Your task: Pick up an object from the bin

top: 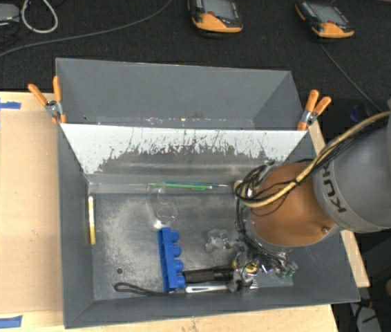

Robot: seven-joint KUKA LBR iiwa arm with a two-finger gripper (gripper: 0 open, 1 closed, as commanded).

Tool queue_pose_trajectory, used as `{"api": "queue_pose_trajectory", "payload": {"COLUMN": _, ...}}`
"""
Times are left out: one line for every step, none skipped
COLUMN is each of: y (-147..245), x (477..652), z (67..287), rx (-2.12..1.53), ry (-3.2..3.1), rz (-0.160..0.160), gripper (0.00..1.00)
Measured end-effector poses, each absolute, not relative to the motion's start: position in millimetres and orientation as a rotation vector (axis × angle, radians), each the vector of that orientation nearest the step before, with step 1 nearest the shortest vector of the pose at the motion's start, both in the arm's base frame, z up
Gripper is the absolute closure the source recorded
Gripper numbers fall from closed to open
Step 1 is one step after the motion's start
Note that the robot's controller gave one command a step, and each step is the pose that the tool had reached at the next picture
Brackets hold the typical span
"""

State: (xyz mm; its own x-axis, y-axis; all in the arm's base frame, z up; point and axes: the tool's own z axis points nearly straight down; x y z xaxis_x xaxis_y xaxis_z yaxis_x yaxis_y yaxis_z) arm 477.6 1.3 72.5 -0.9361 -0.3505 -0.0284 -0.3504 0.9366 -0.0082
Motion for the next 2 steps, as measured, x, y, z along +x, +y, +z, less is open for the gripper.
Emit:
{"api": "queue_pose_trajectory", "payload": {"y": 39.8, "x": 474.7, "z": 69.6, "rx": -0.565, "ry": 3.073, "rz": 0.004, "gripper": 1.0}}
{"api": "queue_pose_trajectory", "payload": {"y": 39.8, "x": 474.7, "z": 69.6, "rx": -0.566, "ry": 3.072, "rz": 0.004, "gripper": 1.0}}
